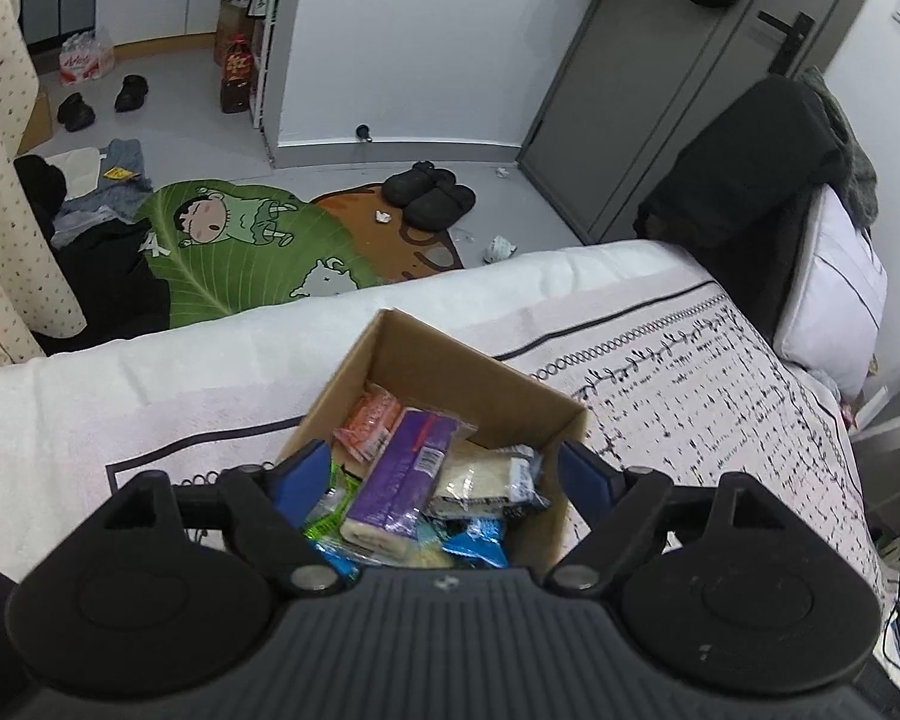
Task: Organize snacks
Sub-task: 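Grasp the red candy with the left gripper while the right grasps the yellow cake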
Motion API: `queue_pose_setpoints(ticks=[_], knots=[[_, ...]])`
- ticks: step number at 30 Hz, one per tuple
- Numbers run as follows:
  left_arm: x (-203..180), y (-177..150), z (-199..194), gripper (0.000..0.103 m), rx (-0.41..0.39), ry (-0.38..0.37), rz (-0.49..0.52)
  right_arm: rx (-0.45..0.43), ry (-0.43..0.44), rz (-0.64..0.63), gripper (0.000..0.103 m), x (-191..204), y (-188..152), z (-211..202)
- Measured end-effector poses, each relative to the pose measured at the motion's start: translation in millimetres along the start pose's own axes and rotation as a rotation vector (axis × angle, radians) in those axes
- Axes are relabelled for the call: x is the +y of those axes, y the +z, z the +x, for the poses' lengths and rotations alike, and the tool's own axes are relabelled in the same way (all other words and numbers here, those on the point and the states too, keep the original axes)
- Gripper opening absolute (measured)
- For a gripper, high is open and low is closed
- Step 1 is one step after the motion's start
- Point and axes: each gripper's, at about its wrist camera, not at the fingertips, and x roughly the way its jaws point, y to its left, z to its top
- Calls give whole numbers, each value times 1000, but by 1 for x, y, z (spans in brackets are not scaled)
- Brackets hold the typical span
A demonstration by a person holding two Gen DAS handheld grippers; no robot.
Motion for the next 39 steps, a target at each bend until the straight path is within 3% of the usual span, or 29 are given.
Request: queue_pose_setpoints(ticks=[8,33,39], knots=[[-26,-7,-8,90,-18,-35,63,-3,-19,34,97,-27,8,-12],[-115,-32,20,90,-3,-108,196,3,-112,134,98,-111,13,-35],[-137,-40,39,90,37,-168,212,7,-153,184,96,-138,12,-37]])
